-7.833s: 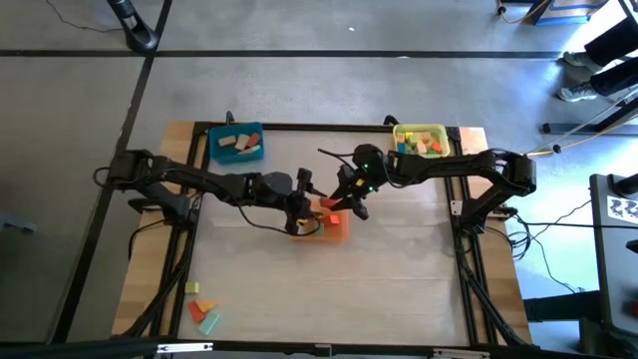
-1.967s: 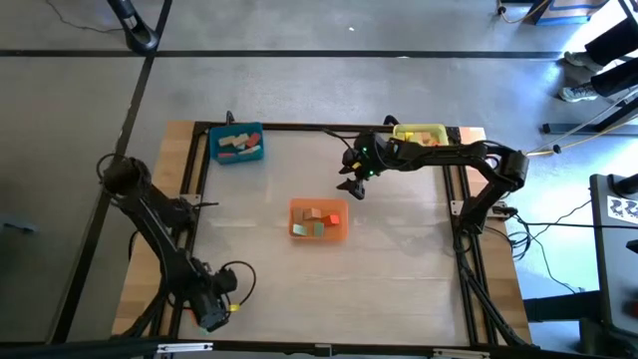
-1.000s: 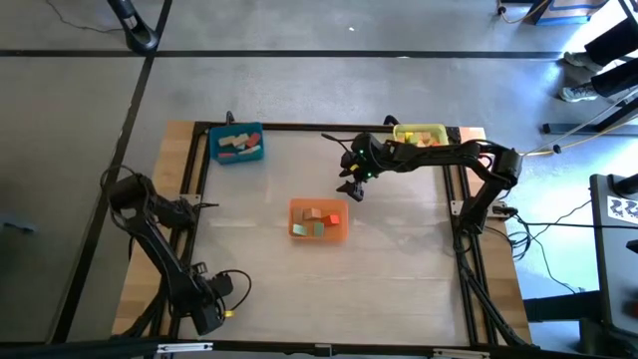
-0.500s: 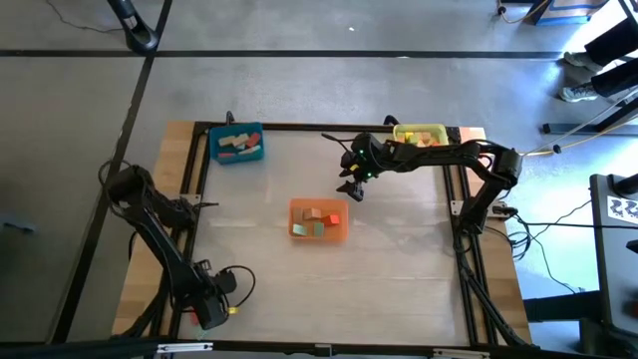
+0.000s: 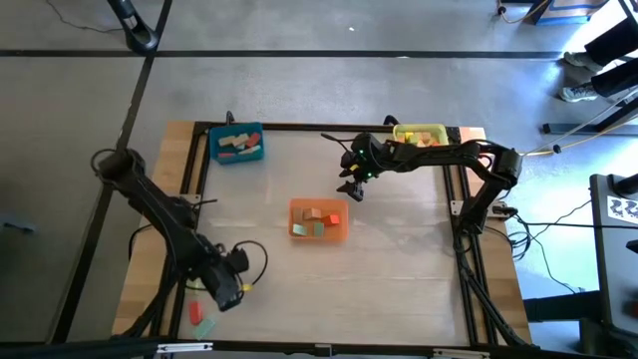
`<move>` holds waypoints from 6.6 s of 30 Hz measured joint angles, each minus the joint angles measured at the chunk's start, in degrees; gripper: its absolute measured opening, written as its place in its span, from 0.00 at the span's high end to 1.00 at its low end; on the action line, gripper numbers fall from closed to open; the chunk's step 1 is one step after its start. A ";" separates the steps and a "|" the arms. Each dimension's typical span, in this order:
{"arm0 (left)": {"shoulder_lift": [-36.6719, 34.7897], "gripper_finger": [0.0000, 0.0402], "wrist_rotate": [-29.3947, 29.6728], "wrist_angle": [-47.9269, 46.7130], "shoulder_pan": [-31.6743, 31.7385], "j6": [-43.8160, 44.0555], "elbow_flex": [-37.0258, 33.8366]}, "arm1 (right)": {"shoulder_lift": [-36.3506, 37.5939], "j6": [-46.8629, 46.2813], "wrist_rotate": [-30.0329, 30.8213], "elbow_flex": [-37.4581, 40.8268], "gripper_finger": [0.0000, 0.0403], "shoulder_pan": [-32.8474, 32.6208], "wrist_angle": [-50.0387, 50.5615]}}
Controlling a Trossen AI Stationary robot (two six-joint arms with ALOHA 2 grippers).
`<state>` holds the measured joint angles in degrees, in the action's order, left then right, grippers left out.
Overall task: Sort blocks by size
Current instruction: Put the yellow triangular block into the orange bin, then put the light green cube block into the yellow bin
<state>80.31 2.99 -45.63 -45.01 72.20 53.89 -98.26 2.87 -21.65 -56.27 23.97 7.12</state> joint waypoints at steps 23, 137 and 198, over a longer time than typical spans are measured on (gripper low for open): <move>-4.37 0.95 18.73 20.86 28.72 -45.20 0.00 | 0.00 0.00 0.00 0.00 0.27 0.00 0.06; -9.07 0.47 19.85 1.01 18.25 -44.48 -2.13 | 8.41 0.17 1.54 -0.02 0.27 0.02 3.77; 2.10 0.47 -8.64 -8.54 -22.16 10.67 -6.06 | 11.61 1.77 3.21 -0.02 0.27 -5.68 5.02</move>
<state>82.41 -5.65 -54.17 -67.17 82.87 47.83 -86.65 4.64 -18.44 -56.29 18.28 12.14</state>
